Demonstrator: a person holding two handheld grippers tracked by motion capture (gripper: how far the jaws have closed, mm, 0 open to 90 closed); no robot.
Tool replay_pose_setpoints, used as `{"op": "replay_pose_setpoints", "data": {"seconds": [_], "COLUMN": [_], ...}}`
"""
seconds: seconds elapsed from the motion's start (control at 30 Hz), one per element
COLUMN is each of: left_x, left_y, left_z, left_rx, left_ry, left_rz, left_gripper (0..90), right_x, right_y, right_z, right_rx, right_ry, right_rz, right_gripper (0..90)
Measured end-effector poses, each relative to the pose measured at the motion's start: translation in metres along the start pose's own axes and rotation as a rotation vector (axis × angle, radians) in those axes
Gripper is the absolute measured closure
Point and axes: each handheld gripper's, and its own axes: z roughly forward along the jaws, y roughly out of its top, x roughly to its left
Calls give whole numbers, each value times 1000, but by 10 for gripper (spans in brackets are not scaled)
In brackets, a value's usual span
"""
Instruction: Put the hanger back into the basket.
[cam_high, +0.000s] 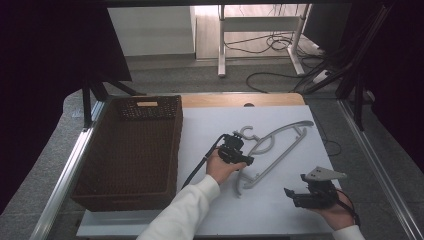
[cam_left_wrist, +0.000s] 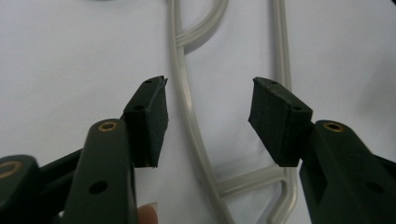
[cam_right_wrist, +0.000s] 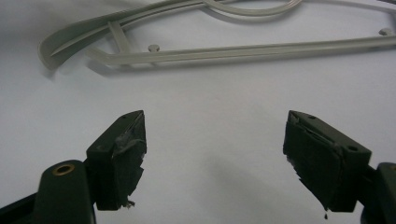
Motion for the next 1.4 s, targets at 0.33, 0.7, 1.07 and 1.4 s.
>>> {"op": "replay_pose_setpoints", "data": {"seconds": [0.33, 0.7, 1.07, 1.4], "left_x": [5, 4, 0, -4], "left_y": [1, -1, -1, 0], "left_z": [11, 21, 24, 25], "left_rx": [28, 50, 52, 59], "left_ry": [11, 29, 72, 112], "left_rz": [-19, -17, -4, -25], "left_gripper": [546, 612, 749, 795], "right_x": [0, -1, -1, -2], "right_y": [0, 0, -1, -1], "right_z": [0, 0, 1, 1], "right_rx": [3, 5, 8, 7], "right_ry": [-2, -7, -12, -19], "right_rz": [-2, -4, -1, 1], "right_gripper": [220, 220, 219, 219]}}
